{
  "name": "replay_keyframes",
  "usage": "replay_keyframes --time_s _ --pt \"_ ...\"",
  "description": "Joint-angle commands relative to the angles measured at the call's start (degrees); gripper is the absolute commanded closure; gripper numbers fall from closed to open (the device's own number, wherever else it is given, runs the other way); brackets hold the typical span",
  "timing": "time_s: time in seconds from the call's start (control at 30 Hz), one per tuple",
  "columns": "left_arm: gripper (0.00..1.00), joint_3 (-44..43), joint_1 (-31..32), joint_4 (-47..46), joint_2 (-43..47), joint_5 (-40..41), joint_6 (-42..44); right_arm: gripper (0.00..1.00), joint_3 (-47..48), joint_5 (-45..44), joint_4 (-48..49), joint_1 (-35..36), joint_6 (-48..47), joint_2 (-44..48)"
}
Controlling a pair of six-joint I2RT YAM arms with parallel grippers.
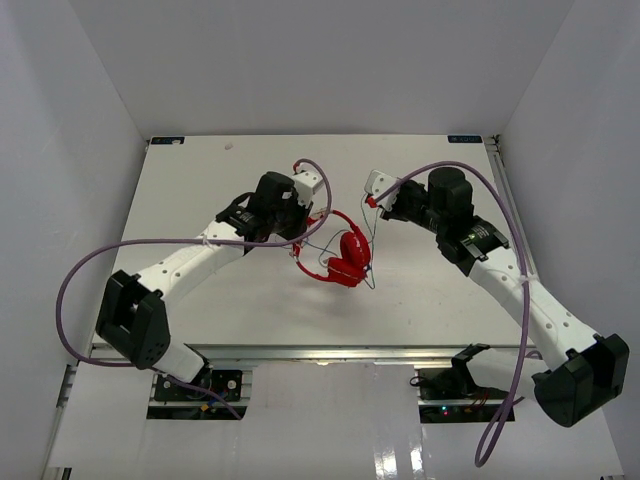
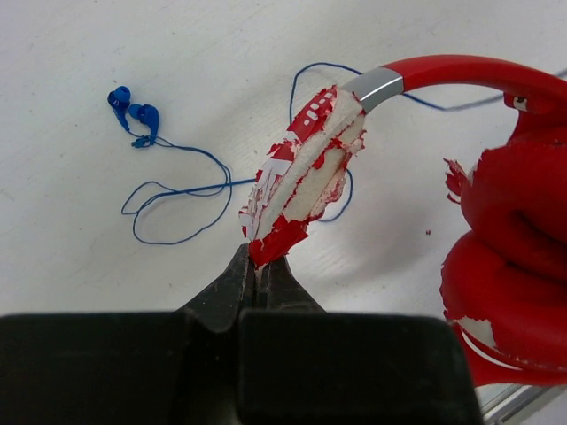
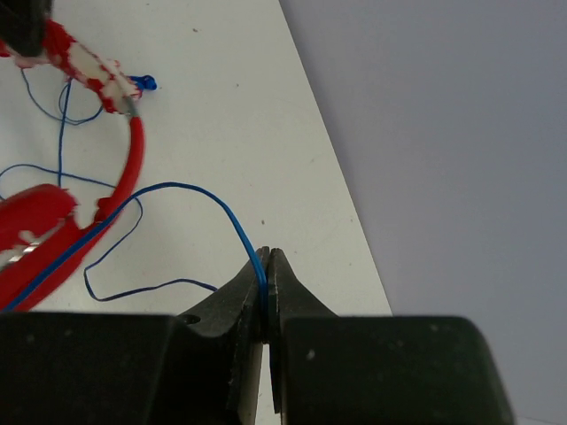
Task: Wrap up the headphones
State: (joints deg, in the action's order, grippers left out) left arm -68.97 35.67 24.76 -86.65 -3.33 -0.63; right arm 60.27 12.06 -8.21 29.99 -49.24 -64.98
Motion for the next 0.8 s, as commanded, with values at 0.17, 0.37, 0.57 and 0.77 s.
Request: replay_keyframes --time_s 0.17,0.37,0.57,0.77 --pt "1.00 2.62 4.14 -6.15 5.00 -9.63 -1.47 0.92 9.69 -1.95 4.89 0.13 9.95 -6.05" --pt "1.00 -3.21 9.71 -7.32 0.71 -9.11 -3.51 0.92 5.47 -10.68 12.04 0.42 13.50 -5.66" --pt "1.00 -2.35 11.06 -10.81 2.72 -10.34 -7.02 0.92 -0.77 -25.90 19.19 0.42 18.18 -6.94" --pt "1.00 0.27 11.62 -13.17 7.96 -11.98 -10.75 0.92 -3.47 -27.55 20.43 -1.57 25.27 -8.12"
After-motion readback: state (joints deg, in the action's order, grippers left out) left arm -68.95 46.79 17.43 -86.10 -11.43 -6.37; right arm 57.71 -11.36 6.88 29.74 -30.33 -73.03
